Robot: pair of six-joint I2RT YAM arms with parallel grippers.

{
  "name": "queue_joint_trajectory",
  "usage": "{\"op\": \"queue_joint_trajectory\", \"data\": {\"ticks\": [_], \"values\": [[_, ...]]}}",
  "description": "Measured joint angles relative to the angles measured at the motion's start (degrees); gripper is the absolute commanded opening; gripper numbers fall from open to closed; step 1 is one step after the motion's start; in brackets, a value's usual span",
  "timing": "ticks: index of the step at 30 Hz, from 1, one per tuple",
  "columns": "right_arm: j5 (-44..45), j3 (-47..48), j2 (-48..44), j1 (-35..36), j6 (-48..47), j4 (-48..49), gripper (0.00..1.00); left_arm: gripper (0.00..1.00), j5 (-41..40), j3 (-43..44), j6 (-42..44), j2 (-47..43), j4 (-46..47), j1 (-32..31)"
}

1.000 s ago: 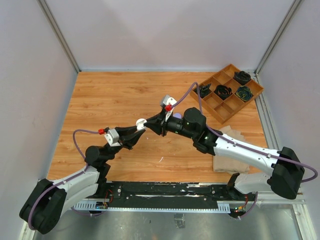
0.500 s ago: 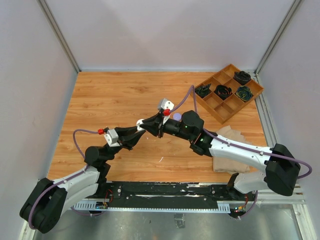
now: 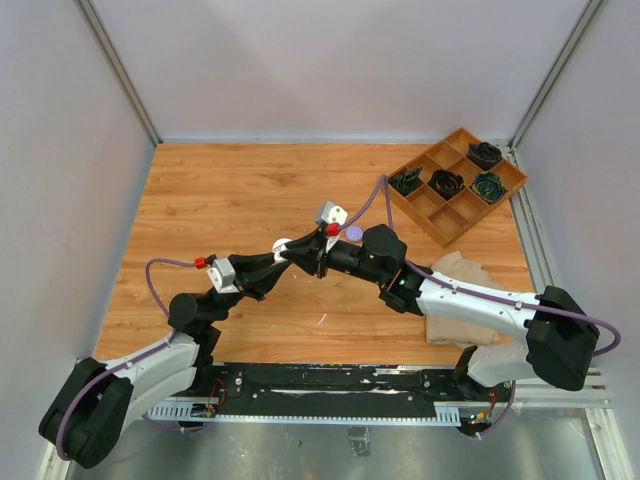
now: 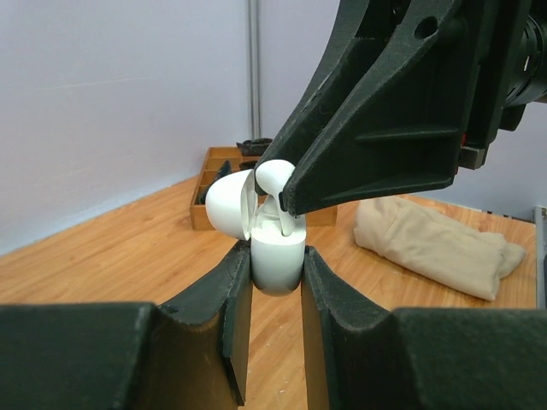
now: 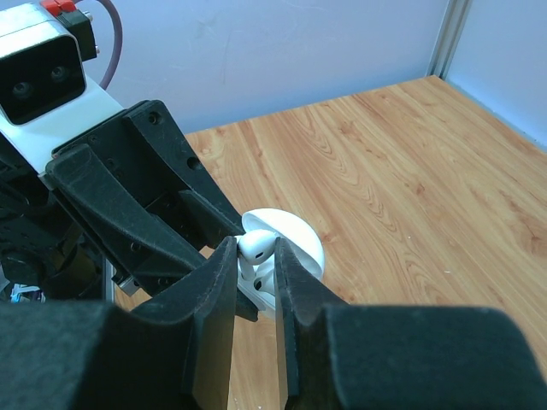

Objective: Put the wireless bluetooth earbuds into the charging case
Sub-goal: Place the earbud in the charging case.

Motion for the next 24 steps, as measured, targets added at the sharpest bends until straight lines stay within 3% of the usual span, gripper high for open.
{"op": "queue_joint_trajectory", "data": {"ticks": [24], "values": [[0.02,-0.87,-0.39,0.00,-0.94,0.81,0.39,0.00,0.07,0.00,-0.46,0.50,0.52,0.00]]}}
